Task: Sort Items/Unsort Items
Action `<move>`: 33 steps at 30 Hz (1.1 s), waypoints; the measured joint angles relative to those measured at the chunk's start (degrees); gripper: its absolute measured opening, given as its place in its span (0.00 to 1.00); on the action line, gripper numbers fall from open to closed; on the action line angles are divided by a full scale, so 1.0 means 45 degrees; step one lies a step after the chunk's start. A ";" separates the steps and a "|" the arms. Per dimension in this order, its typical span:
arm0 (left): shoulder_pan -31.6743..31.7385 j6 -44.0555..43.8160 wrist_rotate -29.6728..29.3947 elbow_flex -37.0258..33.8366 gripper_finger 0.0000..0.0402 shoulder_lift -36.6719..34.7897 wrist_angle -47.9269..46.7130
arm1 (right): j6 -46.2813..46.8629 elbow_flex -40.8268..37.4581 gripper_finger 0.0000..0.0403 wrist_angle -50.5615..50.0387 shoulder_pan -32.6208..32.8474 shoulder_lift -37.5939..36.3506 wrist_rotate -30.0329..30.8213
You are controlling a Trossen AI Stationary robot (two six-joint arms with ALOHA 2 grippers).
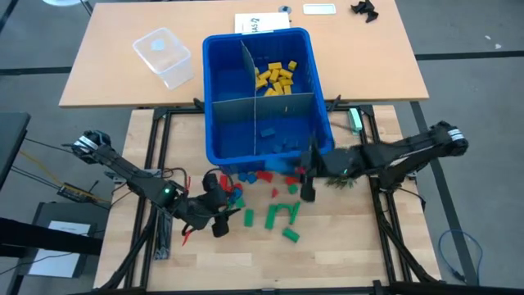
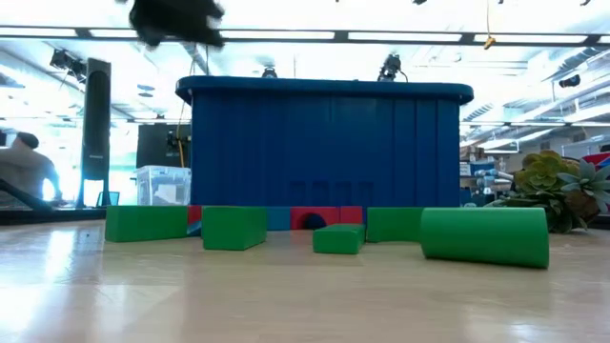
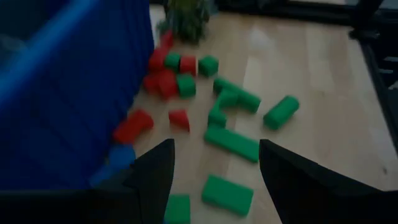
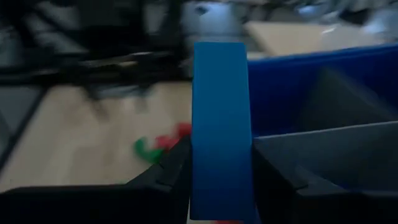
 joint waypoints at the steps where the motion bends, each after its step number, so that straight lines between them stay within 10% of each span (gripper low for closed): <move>1: 0.0000 0.0302 -0.0052 0.0361 0.60 -0.0002 -0.0277 | -0.0172 0.0001 0.32 0.0013 -0.0270 -0.0212 0.0265; 9: 0.0356 0.2778 -0.3071 0.2224 0.60 -0.0007 -0.2021 | -0.1522 -0.0052 0.32 0.0062 -0.3448 -0.0457 0.1772; 16: 0.1017 0.2603 -0.2047 0.2008 0.60 0.0031 -0.2004 | -0.1441 -0.0238 0.46 -0.0297 -0.4720 0.0441 0.1368; 23: 0.1027 0.0684 -0.0183 0.1225 0.60 0.0032 -0.2361 | -0.0906 0.0060 0.84 -0.0713 -0.3601 0.0271 0.1339; 33: 0.1005 -0.2107 0.2026 -0.0459 0.59 0.0037 -0.2024 | 0.1165 -0.0339 0.84 -0.0067 -0.0155 0.1047 0.0201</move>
